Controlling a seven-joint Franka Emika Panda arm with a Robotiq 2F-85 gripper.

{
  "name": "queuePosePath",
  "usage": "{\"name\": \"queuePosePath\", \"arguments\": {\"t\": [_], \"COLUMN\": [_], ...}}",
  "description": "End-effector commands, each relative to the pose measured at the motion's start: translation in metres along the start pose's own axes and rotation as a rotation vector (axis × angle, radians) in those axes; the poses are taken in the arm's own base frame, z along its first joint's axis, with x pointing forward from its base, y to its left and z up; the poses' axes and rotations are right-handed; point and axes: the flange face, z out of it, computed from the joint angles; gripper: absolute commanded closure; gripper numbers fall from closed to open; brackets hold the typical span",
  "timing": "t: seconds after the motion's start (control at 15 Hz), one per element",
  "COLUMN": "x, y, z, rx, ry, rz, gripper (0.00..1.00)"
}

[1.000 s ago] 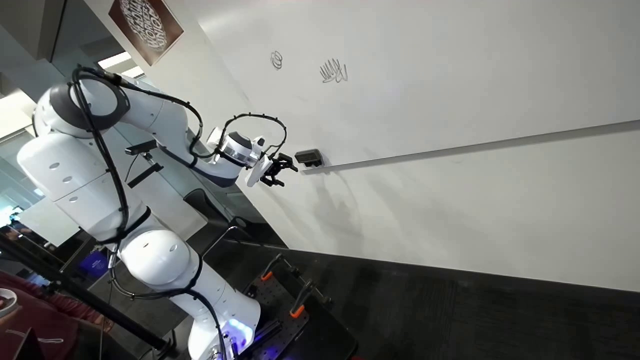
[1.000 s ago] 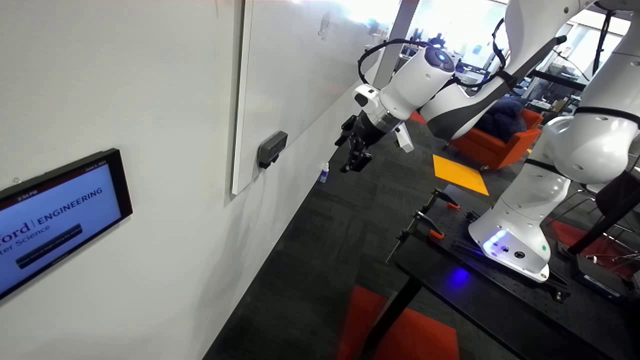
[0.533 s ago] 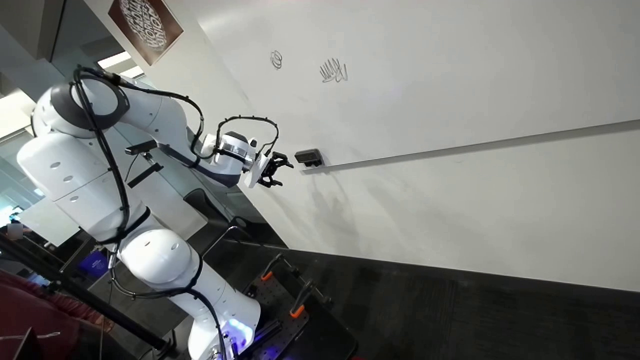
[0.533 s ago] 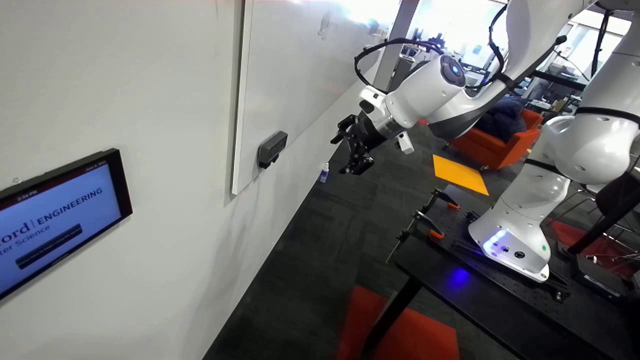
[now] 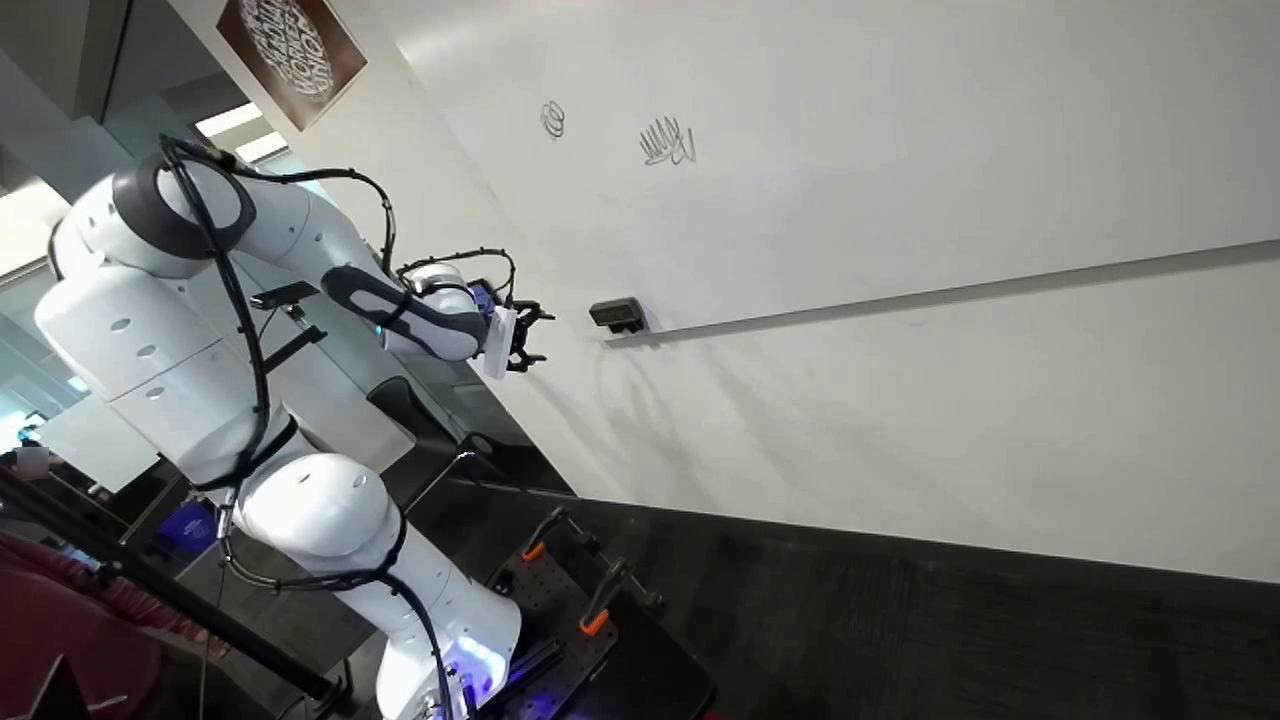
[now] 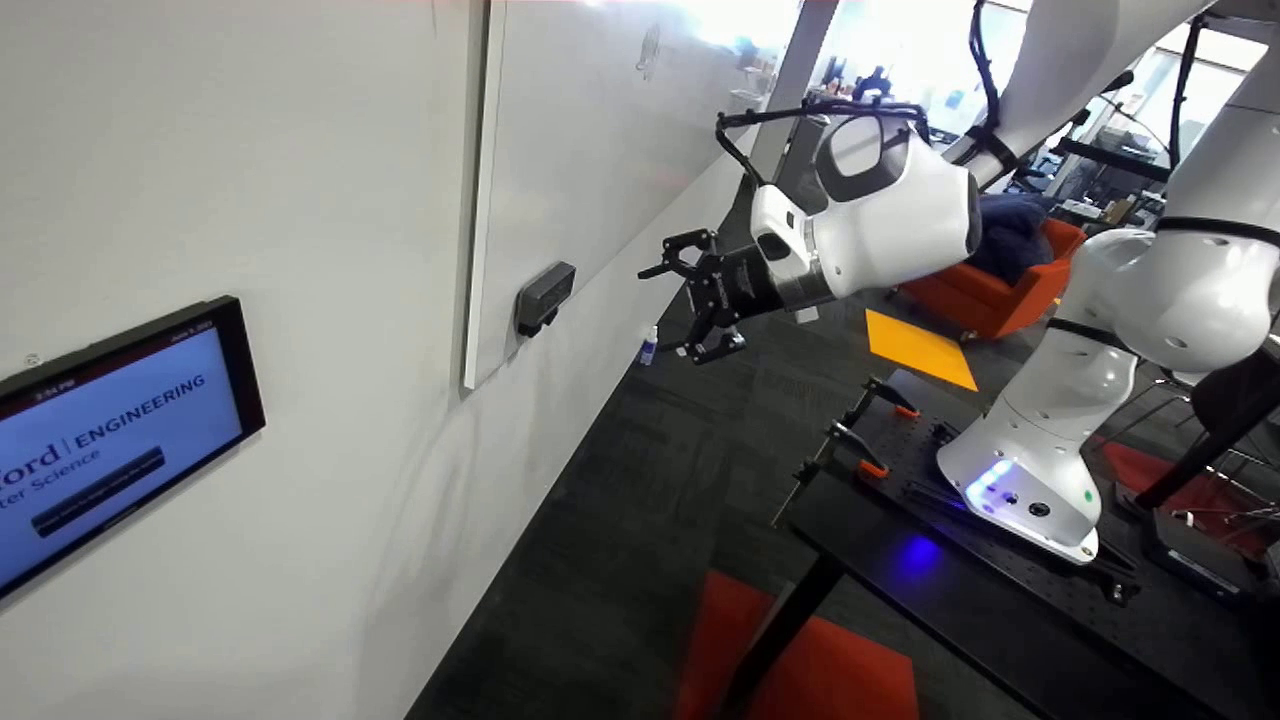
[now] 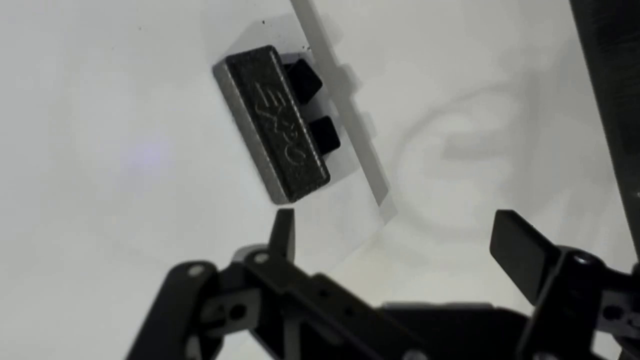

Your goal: Pick up the duster, wipe the board clean and put it down

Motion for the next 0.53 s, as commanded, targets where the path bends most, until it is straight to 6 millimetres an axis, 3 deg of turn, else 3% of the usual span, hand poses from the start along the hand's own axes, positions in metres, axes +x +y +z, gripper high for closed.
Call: {"name": "queuePosePath", "arguments": {"t": [0.0, 0.2, 0.27, 0.33, 0.47], "x": [-0.005, -0.052, -0.031, -0.041, -0.039], "y": [-0.034, -0.065, -0.052, -0.062, -0.063], "z": [0.019, 0.057, 0.035, 0.044, 0.046], "rx": [-0.095, -0.119, -0.115, -0.101, -0.095], "ry": [0.073, 0.036, 0.057, 0.038, 0.038], "rz": [-0.053, -0.029, -0.053, -0.047, -0.044], "gripper": [0.0, 0.0, 0.0, 0.0, 0.0]}}
